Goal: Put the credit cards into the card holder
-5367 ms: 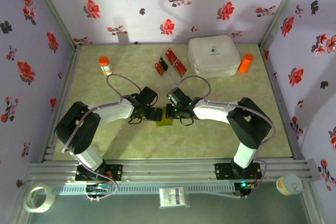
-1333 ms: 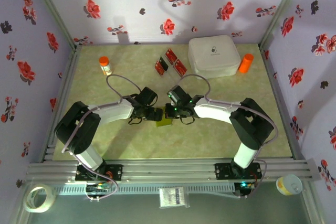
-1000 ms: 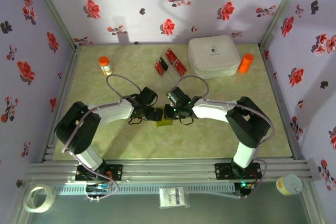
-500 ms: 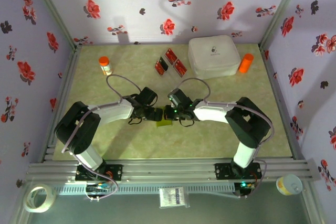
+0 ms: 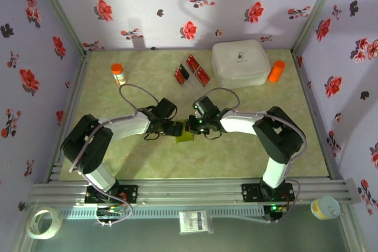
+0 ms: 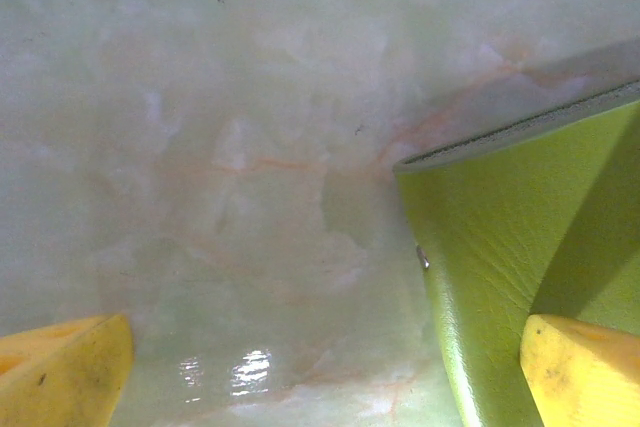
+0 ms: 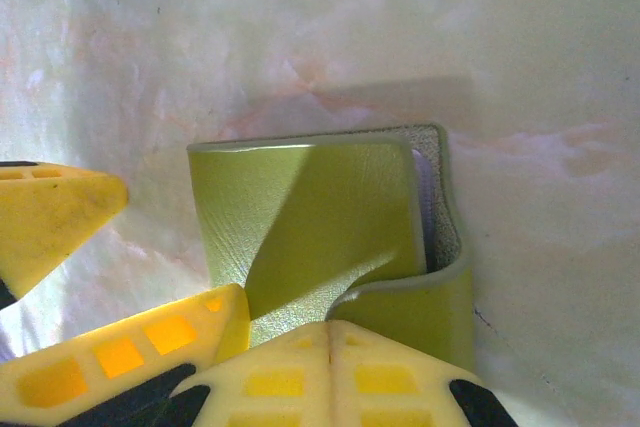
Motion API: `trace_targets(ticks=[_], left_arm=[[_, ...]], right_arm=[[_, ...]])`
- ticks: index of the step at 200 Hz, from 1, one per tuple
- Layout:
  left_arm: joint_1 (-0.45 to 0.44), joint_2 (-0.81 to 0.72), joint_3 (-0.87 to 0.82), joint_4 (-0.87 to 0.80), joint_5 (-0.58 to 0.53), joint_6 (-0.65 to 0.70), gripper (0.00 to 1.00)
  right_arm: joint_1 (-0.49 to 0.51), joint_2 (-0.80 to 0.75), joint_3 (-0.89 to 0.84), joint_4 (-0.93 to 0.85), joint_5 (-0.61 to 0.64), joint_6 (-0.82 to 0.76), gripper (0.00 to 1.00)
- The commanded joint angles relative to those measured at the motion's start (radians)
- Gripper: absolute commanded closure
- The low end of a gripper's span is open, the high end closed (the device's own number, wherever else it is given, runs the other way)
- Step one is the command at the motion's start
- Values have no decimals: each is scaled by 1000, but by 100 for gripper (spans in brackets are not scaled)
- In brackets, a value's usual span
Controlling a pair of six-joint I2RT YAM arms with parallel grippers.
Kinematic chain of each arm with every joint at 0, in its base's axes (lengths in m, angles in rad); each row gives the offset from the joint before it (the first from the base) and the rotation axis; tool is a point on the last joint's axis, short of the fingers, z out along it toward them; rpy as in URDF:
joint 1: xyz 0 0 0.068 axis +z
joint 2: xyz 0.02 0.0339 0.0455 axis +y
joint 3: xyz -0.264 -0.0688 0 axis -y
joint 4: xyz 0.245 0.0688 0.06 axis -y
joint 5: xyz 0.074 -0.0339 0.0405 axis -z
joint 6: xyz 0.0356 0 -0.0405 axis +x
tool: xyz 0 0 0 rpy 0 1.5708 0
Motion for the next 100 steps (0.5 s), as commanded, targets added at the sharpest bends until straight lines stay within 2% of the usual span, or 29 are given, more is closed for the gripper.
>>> trace_targets(ticks=[1, 63, 100], left_arm=[[2, 22, -40, -22, 13, 0, 0], [2, 11, -39, -26, 14, -1, 0], [1, -4, -45, -24, 15, -4, 0]], right_arm=[[-30, 109, -41, -151, 21, 15, 100], [-108, 202, -14, -201, -68, 12, 100], [-127, 211, 59, -345, -30, -57, 100]])
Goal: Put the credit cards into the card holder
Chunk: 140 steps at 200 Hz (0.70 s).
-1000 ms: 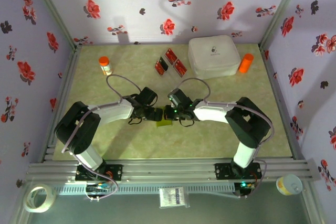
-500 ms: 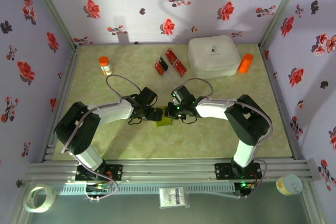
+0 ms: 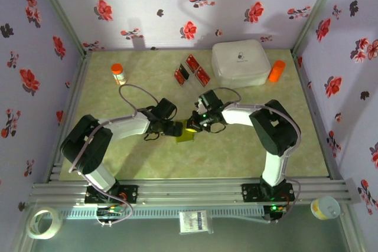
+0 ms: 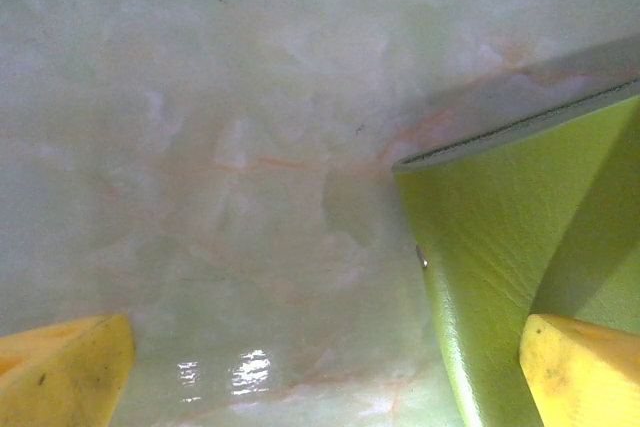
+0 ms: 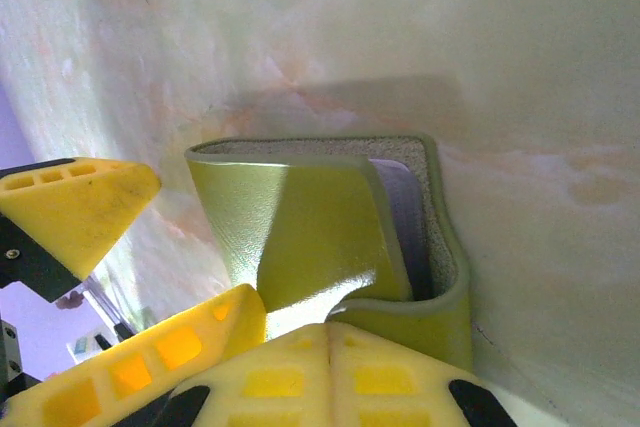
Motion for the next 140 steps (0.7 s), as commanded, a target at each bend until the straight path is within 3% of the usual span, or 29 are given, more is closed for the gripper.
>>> trace_targets(ticks=[1, 140], left_arm=[[1, 4, -38, -32, 15, -4, 0], [2, 57, -9, -9, 61, 17, 0]], right_arm=[[-22, 118, -20, -265, 225, -60, 100], [-51, 332, 293, -684, 343, -268, 100]])
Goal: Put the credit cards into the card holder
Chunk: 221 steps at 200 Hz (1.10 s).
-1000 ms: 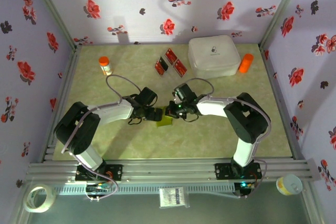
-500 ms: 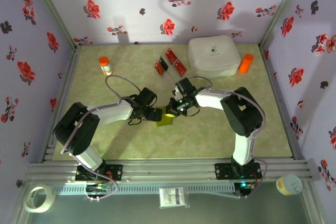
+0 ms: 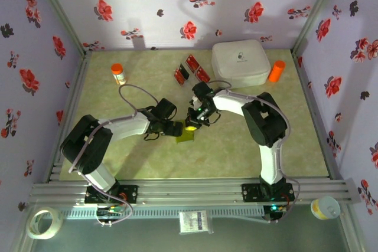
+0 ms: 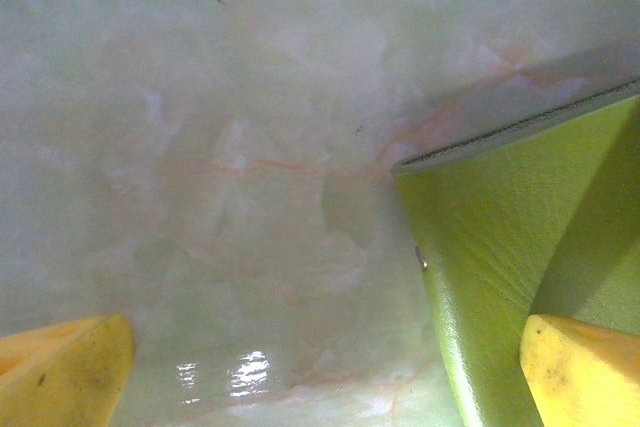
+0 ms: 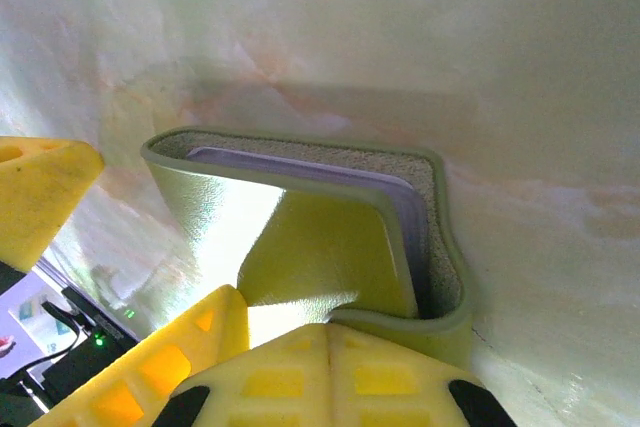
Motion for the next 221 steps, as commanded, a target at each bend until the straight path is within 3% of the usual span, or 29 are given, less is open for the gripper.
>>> trace_targets(ticks=[1, 50, 94, 128, 157, 211, 221], left_arm=[[1, 53, -10, -11, 54, 17, 0], [1, 51, -20, -1, 55, 19, 0], [2, 59, -27, 11, 52, 14, 0], [2, 67, -37, 17, 51, 11, 0], [2, 69, -40, 15, 46, 8, 0], [2, 73, -39, 13, 42, 3, 0], [2, 73, -37, 14, 40, 3, 0]], right_arm=[[-44, 166, -31, -216, 354, -75, 100], [-62, 209, 0, -247, 341, -94, 100], [-40, -27, -237, 33, 405, 8, 100], [40, -192, -405, 208, 508, 65, 100], [113, -216, -408, 199, 568, 64, 100], [132, -214, -362, 247, 482, 109, 100], [132, -222, -347, 253, 470, 118, 95]])
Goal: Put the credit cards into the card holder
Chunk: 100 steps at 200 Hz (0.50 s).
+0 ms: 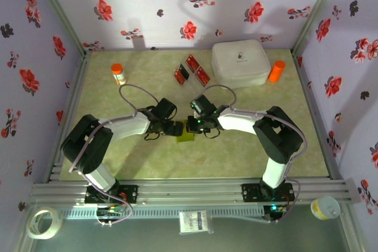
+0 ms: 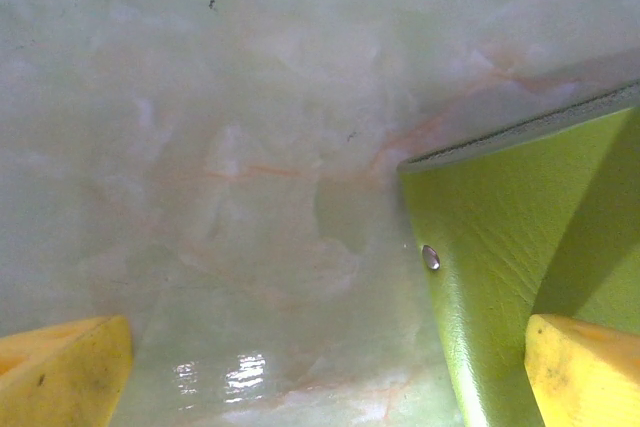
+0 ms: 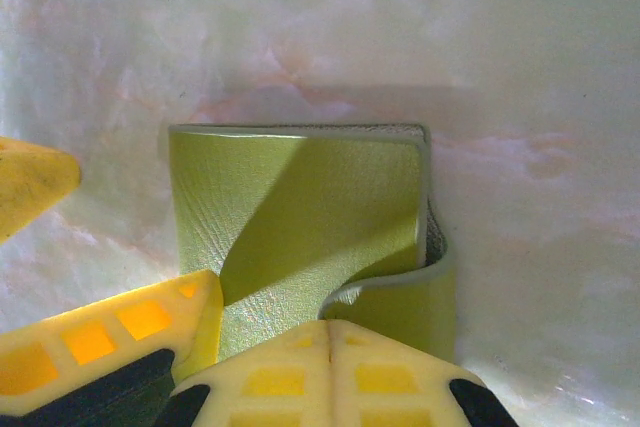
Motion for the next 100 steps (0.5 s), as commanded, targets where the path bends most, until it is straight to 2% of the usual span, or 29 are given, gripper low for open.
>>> trace_targets(ticks=[1, 61, 100], left_arm=[[1, 69, -37, 5, 36, 3, 0], [2, 71, -31, -1, 34, 5, 0], [2, 65, -24, -8, 34, 6, 0]], right_arm=[[-10, 42, -12, -141, 103, 36, 95], [-35, -51, 137, -127, 22, 74, 76], [-92, -182, 126, -130, 23, 92, 68]])
